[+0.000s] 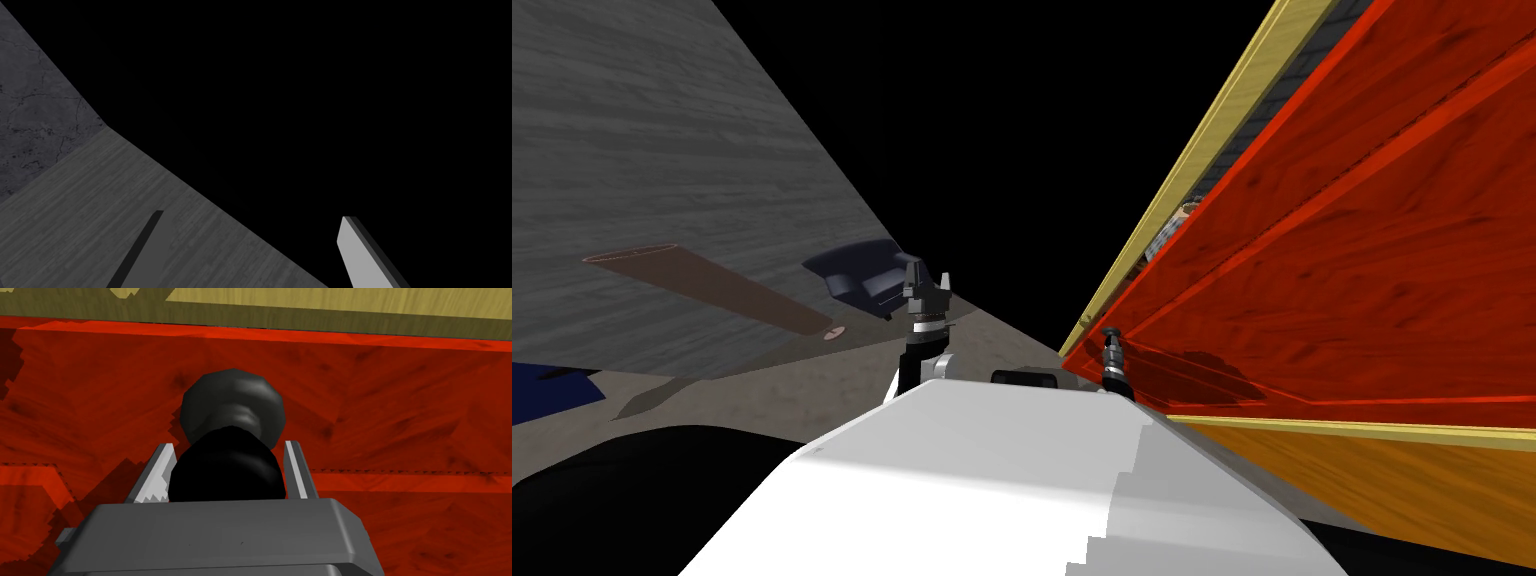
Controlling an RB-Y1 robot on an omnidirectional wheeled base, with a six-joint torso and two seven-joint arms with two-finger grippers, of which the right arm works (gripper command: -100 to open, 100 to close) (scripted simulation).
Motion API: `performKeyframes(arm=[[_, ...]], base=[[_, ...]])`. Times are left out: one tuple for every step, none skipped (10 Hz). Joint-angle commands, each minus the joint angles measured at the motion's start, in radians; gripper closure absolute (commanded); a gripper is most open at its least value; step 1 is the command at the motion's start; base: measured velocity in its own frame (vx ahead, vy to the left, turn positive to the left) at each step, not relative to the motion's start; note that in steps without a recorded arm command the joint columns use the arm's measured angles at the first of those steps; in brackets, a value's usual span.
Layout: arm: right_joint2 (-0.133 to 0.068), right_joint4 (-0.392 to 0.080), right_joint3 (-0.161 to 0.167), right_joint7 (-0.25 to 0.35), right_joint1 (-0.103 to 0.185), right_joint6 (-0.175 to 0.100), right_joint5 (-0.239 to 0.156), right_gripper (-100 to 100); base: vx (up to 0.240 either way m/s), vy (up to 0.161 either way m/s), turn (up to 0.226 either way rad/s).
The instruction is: Pull the door open
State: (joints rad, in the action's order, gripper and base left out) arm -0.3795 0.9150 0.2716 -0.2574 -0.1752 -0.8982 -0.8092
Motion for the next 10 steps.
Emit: performKeyframes(arm=[[0.004,0.003,0.006,0.031,0.004,-0.002,-0.002,100],[0.003,0.003,0.011,0.071,0.005,-0.004,-0.010,100],[0.002,0.003,0.015,0.097,0.007,-0.005,-0.017,100],[0.002,0.003,0.015,0.115,0.007,-0.005,-0.017,100],[0.001,0.003,0.019,0.146,0.009,-0.006,-0.025,100],[0.001,0.003,0.019,0.156,0.009,-0.006,-0.025,100],[0.000,0.003,0.023,0.194,0.011,-0.007,-0.033,100],[0.000,0.003,0.023,0.198,0.011,-0.007,-0.033,100],[-0.001,0.003,0.028,0.239,0.012,-0.008,-0.040,100],[-0.001,0.003,0.028,0.240,0.012,-0.008,-0.040,100]], base=[[-0.025,-0.005,0.018],[-0.031,-0.004,0.047],[-0.046,-0.008,0.045],[-0.035,-0.003,0.020],[-0.033,-0.002,0.035],[-0.027,-0.002,0.024],[-0.034,0.000,0.025],[-0.030,-0.003,0.024],[-0.033,-0.003,0.040],[-0.026,-0.003,0.019]])
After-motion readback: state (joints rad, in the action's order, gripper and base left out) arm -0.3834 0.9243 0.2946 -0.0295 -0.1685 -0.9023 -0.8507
